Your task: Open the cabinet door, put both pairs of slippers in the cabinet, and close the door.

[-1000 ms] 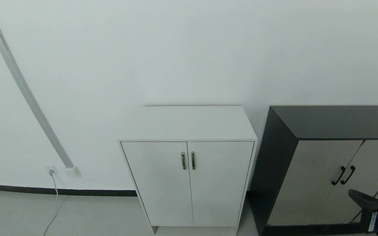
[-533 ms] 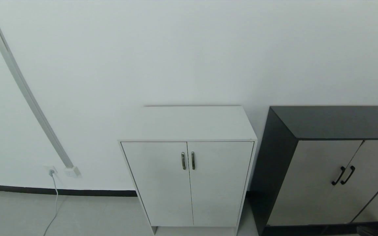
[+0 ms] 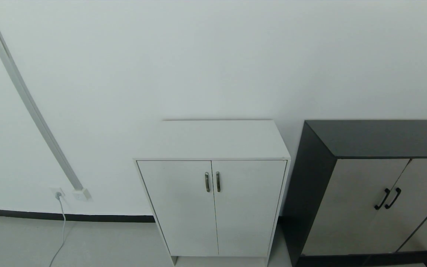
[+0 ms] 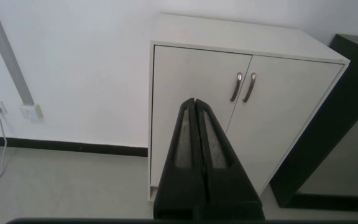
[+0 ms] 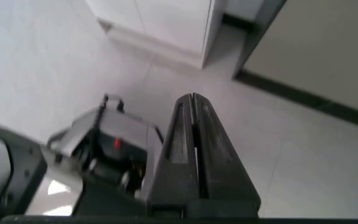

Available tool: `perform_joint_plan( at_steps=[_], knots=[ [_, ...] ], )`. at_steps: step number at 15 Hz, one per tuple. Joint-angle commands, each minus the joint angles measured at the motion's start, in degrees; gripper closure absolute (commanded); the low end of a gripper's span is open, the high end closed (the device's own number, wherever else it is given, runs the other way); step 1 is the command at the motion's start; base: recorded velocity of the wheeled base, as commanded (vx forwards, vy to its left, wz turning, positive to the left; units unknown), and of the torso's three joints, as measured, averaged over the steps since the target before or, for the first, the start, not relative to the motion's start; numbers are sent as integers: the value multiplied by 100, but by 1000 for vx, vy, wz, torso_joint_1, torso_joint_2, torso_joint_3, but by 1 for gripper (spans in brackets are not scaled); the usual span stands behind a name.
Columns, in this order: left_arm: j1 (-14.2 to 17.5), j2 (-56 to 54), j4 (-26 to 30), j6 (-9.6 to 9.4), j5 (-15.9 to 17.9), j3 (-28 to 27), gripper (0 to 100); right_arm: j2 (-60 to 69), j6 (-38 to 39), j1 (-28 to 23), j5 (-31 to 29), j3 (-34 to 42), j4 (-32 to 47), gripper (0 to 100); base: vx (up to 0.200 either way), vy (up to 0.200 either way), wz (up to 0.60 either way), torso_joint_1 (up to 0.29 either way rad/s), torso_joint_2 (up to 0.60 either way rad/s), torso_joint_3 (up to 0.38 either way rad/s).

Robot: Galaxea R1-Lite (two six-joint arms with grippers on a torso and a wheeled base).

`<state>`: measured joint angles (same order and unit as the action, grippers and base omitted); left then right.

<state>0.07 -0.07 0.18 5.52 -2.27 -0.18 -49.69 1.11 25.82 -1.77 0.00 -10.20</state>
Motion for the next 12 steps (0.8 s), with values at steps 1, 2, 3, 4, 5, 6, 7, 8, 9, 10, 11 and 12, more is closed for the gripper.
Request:
perform_joint_plan(
  at_steps=[1, 2, 3, 4, 5, 6, 7, 8, 9, 10, 11, 12],
  knots=[
    [1, 7, -1, 1, -2, 1, 100, 29, 3, 424, -8, 0, 396, 100, 0, 0, 0, 0, 0, 0],
    [1, 7, -1, 1, -2, 1, 100, 56, 3, 547, 1, 0, 669, 100, 0, 0, 0, 0, 0, 0],
    [1, 7, -1, 1, -11, 1, 100, 170, 3, 688, 89, 0, 1047, 100, 0, 0, 0, 0, 0, 0],
    [1, 7, -1, 10, -11, 1, 100, 196, 3, 714, 203, -18, 1064, 100, 0, 0, 0, 0, 0, 0],
    [1, 7, -1, 10, -11, 1, 100, 240, 3, 714, 212, 0, 1029, 100, 0, 0, 0, 0, 0, 0],
    [1, 7, -1, 10, -11, 1, 100, 407, 12, 661, 212, 0, 1029, 100, 0, 0, 0, 0, 0, 0],
    [1, 7, -1, 10, -11, 1, 100, 715, 3, 468, 212, 0, 1029, 100, 0, 0, 0, 0, 0, 0],
    [1, 7, -1, 10, -11, 1, 100, 996, -14, 195, 221, 0, 1029, 100, 0, 0, 0, 0, 0, 0],
    [1, 7, -1, 1, -11, 1, 100, 1234, -41, -174, 229, -9, 1038, 100, 0, 0, 0, 0, 0, 0],
    [1, 7, -1, 1, -11, 1, 100, 1436, -129, -613, 238, -9, 1047, 100, 0, 0, 0, 0, 0, 0],
    [1, 7, -1, 1, -2, 1, 100, 1664, -199, -1044, 247, -18, 1047, 100, 0, 0, 0, 0, 0, 0],
    [1, 7, -1, 1, -2, 1, 100, 1963, -269, -1431, 291, -18, 1047, 100, 0, 0, 0, 0, 0, 0]
  ],
)
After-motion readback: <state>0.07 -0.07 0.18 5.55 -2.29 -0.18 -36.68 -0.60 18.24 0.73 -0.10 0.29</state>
